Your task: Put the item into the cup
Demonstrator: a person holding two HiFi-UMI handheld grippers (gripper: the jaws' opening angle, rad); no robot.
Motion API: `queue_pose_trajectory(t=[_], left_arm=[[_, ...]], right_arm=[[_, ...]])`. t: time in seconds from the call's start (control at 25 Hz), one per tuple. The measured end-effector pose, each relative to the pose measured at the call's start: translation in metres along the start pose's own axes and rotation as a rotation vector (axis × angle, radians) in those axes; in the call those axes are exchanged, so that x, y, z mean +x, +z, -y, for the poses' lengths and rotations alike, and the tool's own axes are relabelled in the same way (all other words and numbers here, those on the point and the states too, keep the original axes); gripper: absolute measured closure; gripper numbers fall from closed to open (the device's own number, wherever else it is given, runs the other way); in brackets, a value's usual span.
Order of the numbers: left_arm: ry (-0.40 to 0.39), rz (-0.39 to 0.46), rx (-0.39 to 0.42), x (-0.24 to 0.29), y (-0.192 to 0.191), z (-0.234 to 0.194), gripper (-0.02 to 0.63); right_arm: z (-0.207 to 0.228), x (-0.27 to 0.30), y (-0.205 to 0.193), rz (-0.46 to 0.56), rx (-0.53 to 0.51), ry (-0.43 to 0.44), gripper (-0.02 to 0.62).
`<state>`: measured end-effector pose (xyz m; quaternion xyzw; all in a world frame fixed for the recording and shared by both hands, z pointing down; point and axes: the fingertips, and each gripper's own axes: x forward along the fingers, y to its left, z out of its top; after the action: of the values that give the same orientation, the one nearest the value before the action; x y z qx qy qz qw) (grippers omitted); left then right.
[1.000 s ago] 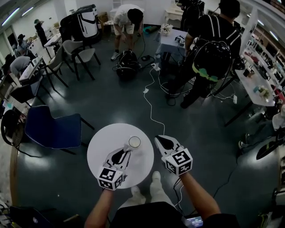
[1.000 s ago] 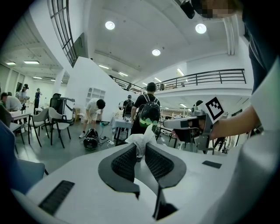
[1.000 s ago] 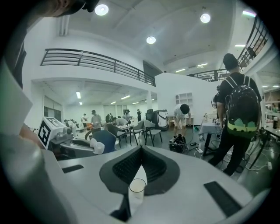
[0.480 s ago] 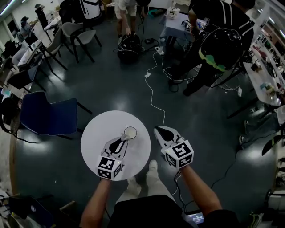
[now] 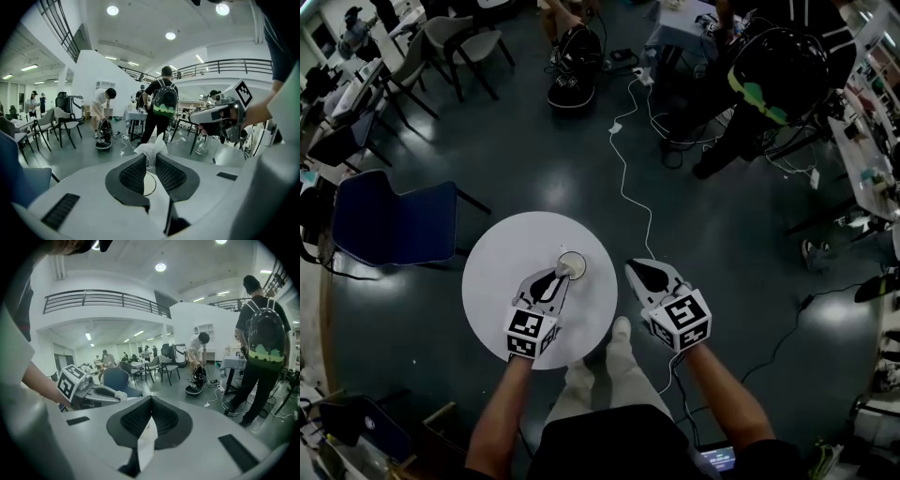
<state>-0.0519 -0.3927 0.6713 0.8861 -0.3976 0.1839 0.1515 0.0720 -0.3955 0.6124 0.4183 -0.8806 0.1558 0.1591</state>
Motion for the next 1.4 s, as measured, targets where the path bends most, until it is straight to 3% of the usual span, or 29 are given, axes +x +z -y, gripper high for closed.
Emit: queue_pose_trajectory(t=[0.52, 1.08, 1.4], left_arm=[[0.001, -0.09, 0.007, 0.049, -0.035, -0.021, 0.534], [0.009, -0.14, -0.03, 0.069, -0.061, -0.03, 0.532], [-0.007, -0.177, -0.05, 0.071, -0.07, -0.019, 0.459]], right_arm=[[0.016, 0.016, -0.034, -0.064, 0.044, 0.016, 0.58], [0.032, 0.018, -0.038, -0.056, 0.085, 0.012, 0.58], [0.033, 0.014, -0.044, -0.064, 0.09, 0.012, 0.58]])
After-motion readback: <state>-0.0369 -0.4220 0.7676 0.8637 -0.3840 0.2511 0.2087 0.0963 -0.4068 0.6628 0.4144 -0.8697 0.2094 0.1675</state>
